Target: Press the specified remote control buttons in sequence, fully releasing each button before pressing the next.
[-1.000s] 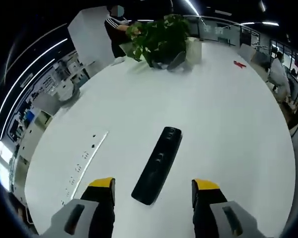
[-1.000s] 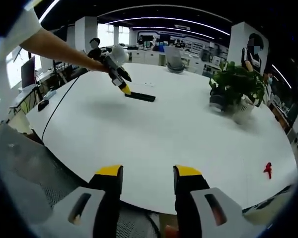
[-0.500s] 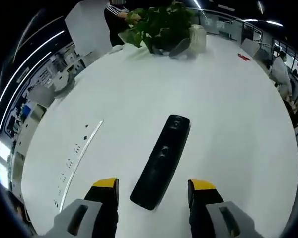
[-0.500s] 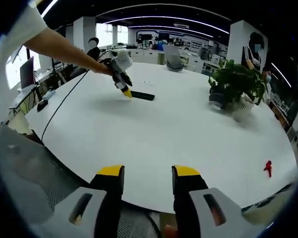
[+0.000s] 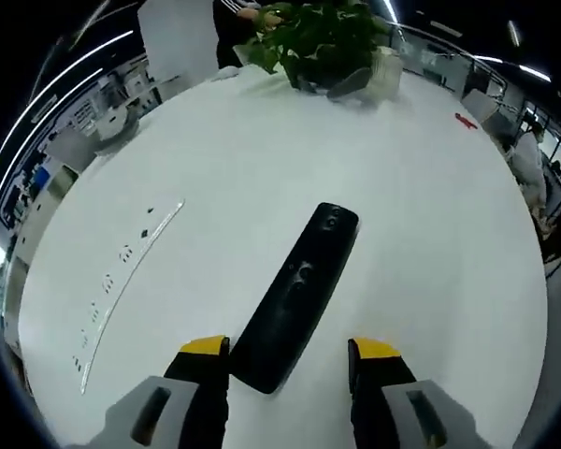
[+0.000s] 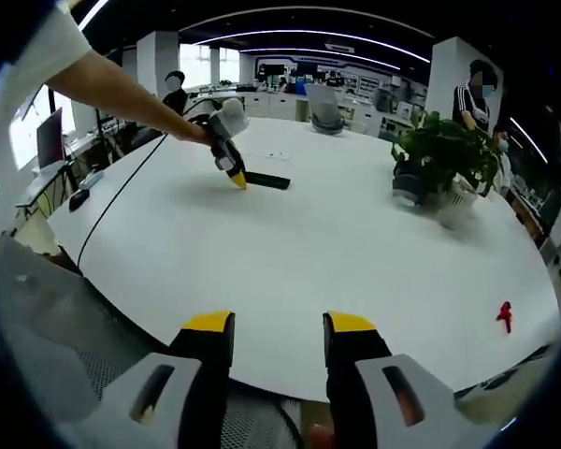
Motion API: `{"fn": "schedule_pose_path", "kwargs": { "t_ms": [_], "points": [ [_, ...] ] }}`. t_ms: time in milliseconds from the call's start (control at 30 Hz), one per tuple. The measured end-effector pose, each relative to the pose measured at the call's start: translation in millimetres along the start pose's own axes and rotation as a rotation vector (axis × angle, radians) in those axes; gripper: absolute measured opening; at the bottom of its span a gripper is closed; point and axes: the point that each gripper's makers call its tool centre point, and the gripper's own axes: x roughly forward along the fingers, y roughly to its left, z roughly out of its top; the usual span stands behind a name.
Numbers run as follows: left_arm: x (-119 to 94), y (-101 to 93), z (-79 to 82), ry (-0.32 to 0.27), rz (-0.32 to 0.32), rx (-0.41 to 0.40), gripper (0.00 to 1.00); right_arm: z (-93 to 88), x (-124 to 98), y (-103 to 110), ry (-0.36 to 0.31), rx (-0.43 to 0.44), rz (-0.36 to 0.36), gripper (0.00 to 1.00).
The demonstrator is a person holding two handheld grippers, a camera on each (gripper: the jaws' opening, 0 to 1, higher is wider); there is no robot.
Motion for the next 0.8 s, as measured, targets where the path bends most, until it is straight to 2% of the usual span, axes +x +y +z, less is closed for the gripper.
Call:
{"fn": "schedule_pose_path", "kwargs": {
  "t_ms": [67, 200, 300, 367, 400, 467, 800],
  "points": [
    [0.1, 0.2, -1.3, 0.004, -0.010, -0.021, 0.49, -0.2, 0.0, -0.1, 0.001, 0.000, -0.001, 0.38],
    [0.1, -0.7, -0.8, 0.001, -0.011, -0.004, 0.48, -0.1, -0.1, 0.2, 0.001, 0.000, 0.001, 0.38],
    [-0.2, -3.7, -0.1, 0.006, -0.021, 0.025, 0.40, -0.1, -0.3, -0.1, 0.001, 0.002, 0.000, 0.37],
    [-0.6, -10.0, -0.2, 0.021, -0.035, 0.075, 0.27, 0.3, -0.5, -0.3, -0.001, 0.001, -0.001, 0.37],
    [0.2, -9.1, 4.1, 0.013, -0.003, 0.161, 0.26, 0.4, -0.6, -0.2, -0.002, 0.002, -0.001, 0.37],
    [0.5, -12.5, 4.1, 0.025, 0.002, 0.212, 0.25, 0.4, -0.7, 0.6, -0.002, 0.004, 0.004, 0.37],
    [0.3, -14.2, 3.5, 0.027, -0.020, 0.203, 0.23, 0.9, -1.0, 1.4, -0.004, 0.002, 0.010, 0.36]
  ]
}}
